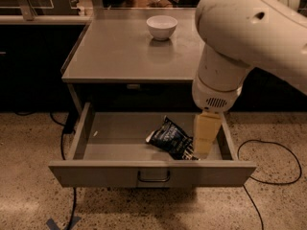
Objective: Pick blue chip bag from top drawer and place on counter
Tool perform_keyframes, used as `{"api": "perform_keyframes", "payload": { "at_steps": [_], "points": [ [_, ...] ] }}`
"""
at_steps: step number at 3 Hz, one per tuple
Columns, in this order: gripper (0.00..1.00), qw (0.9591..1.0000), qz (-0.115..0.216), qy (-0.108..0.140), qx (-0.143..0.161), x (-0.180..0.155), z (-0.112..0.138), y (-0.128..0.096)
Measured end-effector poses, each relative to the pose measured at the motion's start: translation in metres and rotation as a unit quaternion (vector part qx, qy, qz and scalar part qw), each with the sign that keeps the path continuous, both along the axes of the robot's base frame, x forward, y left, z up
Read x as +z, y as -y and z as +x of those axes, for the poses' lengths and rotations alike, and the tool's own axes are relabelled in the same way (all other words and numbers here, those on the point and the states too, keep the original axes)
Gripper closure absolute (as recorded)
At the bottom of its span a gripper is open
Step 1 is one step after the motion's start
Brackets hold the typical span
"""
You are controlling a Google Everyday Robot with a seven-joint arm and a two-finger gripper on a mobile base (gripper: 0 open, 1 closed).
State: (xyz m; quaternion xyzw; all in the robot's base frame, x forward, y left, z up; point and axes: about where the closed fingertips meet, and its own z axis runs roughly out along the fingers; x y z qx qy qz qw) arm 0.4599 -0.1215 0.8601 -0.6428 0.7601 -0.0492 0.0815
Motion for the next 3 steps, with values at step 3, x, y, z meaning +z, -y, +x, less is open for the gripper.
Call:
{"api": "perform_keyframes", "payload": {
  "at_steps": [3],
  "points": [
    [0.0,0.9945,0.083,-0.048,-0.042,-0.032,0.055,0.023]
  ]
}}
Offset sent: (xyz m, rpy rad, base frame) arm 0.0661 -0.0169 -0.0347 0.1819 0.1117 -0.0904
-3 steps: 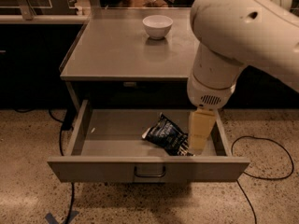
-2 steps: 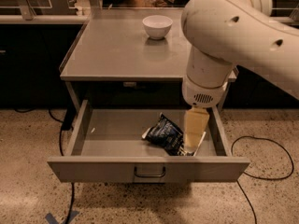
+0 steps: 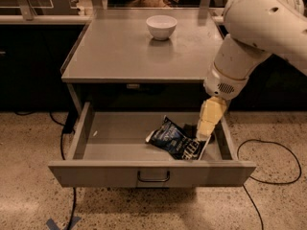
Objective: Pick blue chip bag from top drawer and place on counter
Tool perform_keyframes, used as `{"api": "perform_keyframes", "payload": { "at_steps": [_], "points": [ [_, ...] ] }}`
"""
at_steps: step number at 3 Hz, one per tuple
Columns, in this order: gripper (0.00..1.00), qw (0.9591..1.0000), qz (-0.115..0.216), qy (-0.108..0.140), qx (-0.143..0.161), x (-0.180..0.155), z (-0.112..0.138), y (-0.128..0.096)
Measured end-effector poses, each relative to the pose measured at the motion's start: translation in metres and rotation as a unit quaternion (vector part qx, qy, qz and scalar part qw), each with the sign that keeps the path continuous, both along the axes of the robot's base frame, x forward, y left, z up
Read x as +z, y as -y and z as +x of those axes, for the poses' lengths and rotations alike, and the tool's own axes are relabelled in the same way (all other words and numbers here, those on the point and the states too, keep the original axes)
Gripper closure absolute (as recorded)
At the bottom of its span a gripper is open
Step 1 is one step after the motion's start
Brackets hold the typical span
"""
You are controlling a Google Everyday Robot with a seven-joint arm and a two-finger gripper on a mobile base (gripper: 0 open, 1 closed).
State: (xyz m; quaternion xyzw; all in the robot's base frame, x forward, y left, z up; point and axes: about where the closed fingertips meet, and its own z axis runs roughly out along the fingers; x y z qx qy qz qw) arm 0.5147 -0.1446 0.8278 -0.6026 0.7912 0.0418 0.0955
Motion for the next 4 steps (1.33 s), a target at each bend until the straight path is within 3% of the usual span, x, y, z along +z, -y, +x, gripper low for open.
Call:
{"api": "perform_keyframes", "payload": {
  "at_steps": [1,3,4],
  "points": [
    [0.0,0.999,0.04,-0.008,-0.016,-0.007,0.015,0.015],
    [0.0,0.9993,0.033,-0.018,-0.005,-0.019,0.012,0.006],
    [0.0,0.9987,0.03,-0.039,0.016,-0.04,0.004,-0.007]
  ]
}}
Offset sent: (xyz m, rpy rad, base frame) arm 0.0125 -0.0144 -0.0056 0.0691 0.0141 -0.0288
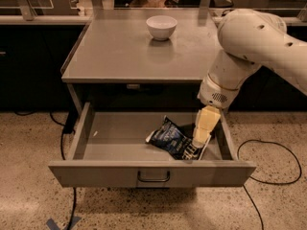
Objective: Pick blue chip bag from top drawer and place on counter
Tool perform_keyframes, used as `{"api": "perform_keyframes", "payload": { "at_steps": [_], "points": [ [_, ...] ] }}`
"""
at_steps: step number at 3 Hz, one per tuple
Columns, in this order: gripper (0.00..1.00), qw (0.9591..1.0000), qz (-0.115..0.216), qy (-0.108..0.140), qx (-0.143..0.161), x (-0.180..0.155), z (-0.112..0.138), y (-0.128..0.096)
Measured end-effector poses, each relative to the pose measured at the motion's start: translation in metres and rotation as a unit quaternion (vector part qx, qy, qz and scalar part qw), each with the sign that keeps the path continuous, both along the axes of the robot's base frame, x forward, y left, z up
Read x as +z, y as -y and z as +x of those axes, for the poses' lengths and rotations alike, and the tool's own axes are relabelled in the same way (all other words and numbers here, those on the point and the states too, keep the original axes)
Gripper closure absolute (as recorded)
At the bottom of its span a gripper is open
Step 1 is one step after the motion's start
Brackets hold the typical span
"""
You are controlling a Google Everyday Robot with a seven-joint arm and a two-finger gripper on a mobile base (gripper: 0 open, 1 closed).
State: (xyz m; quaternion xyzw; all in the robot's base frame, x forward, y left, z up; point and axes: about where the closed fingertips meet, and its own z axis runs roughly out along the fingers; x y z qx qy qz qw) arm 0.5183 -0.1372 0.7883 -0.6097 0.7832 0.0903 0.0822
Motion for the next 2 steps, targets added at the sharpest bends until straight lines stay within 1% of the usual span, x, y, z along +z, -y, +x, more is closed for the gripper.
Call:
{"api": "perform_keyframes", "payload": {
  "at_steps": [1,2],
  "points": [
    [0.0,1.0,0.0,0.0,0.0,0.0,0.0,0.0],
    [0.0,0.9997,0.006,-0.019,0.013,-0.017,0.004,-0.01]
  ]
}}
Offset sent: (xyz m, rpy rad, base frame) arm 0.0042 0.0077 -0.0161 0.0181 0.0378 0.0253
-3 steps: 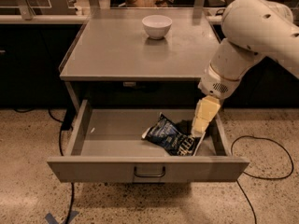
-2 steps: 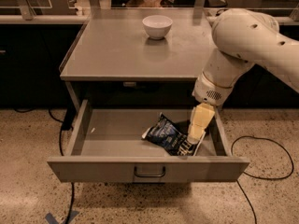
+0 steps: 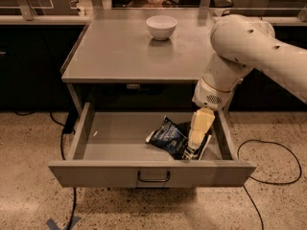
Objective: Pick blue chip bag from top drawer and place on counter
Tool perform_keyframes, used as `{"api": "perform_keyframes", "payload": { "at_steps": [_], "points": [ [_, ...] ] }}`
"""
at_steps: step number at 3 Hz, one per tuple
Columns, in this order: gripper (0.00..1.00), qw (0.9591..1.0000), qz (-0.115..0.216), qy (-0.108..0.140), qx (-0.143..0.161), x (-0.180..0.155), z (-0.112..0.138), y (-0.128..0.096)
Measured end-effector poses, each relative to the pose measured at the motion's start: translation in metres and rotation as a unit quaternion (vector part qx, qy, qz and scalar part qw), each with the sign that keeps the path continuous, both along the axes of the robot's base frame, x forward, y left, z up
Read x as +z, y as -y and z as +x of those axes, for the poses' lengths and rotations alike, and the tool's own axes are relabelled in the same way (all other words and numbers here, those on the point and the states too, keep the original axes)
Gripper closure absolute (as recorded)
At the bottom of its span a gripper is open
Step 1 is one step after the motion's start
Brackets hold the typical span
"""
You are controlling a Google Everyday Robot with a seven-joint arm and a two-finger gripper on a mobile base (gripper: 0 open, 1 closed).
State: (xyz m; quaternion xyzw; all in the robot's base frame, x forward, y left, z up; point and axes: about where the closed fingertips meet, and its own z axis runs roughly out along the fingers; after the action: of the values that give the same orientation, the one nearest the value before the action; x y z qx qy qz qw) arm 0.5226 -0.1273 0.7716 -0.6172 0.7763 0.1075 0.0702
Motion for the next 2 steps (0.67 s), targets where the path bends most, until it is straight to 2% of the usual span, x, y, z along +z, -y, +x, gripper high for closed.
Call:
{"api": "perform_keyframes", "payload": {
  "at_steps": [1,2],
  "points": [
    [0.0,1.0,-0.004,0.004,-0.004,-0.006,-0.004,-0.001],
    [0.0,0.9989,0.04,0.023,-0.009,-0.019,-0.003,0.002]
  ]
}}
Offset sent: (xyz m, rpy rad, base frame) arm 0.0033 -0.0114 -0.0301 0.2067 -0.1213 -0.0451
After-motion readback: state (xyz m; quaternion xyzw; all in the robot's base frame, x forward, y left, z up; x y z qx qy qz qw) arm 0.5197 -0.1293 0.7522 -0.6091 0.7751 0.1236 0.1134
